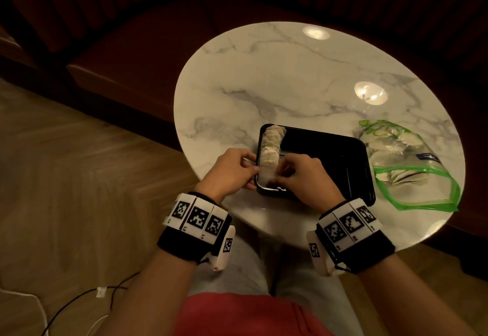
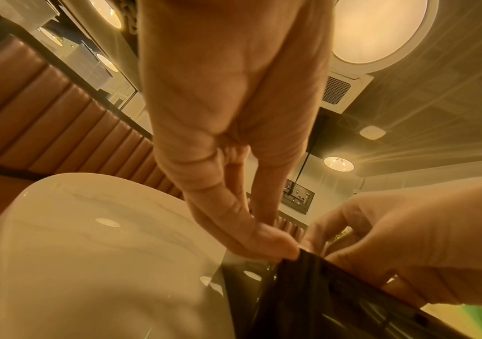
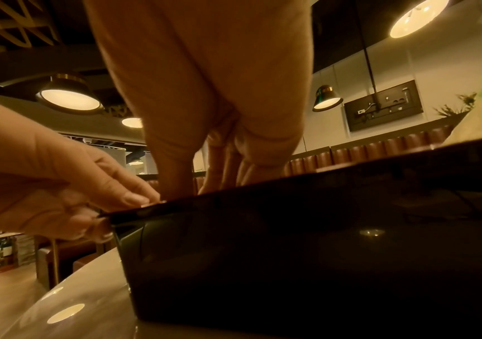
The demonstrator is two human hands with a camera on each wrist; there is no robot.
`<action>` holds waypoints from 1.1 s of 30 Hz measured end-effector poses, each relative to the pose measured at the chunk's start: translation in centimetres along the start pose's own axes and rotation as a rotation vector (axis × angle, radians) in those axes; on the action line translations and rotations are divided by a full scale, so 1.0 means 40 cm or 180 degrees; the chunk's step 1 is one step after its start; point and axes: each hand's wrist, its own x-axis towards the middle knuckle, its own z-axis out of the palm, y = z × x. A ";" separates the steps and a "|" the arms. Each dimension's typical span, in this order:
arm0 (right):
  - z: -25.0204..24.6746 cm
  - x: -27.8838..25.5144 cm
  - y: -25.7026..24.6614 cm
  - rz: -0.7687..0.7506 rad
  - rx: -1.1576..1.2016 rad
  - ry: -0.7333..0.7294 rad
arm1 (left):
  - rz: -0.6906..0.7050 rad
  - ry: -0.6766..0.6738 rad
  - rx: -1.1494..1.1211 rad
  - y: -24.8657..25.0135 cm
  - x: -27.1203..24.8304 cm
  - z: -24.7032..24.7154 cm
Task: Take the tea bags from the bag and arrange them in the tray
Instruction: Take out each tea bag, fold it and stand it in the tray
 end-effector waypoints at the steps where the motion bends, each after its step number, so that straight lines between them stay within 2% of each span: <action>1: -0.003 0.001 -0.001 -0.0017 -0.0045 -0.0040 | 0.0009 0.0040 0.0023 -0.001 0.002 0.000; 4: -0.004 -0.004 0.000 -0.0081 -0.0221 -0.0261 | 0.0050 0.0133 0.0125 0.000 0.004 0.003; 6: -0.017 -0.012 0.005 -0.0100 -0.0130 -0.0195 | 0.0093 0.0183 0.0220 0.004 0.003 0.007; 13: -0.143 -0.107 0.102 0.0021 0.0565 0.0827 | 0.0285 0.0414 0.0664 0.019 -0.003 0.013; 17: -0.205 -0.166 0.229 0.0568 0.0608 0.1148 | 0.0329 0.0537 0.0856 0.030 0.000 0.014; 20: -0.234 -0.201 0.308 0.1028 0.0580 0.1330 | 0.0432 0.0677 0.1259 0.042 0.005 0.021; 23: -0.249 -0.219 0.350 0.1422 0.0706 0.1474 | 0.0694 0.0795 0.1761 0.076 -0.001 0.053; 25: -0.249 -0.218 0.367 0.1658 0.0782 0.1527 | 0.1036 0.0821 0.1870 0.115 -0.016 0.093; 28: -0.247 -0.196 0.378 0.1846 0.0965 0.1598 | 0.1644 0.0549 0.1872 0.167 -0.030 0.177; 33: -0.226 -0.151 0.379 0.1947 0.1056 0.1692 | 0.1886 -0.0626 0.2168 0.208 -0.041 0.338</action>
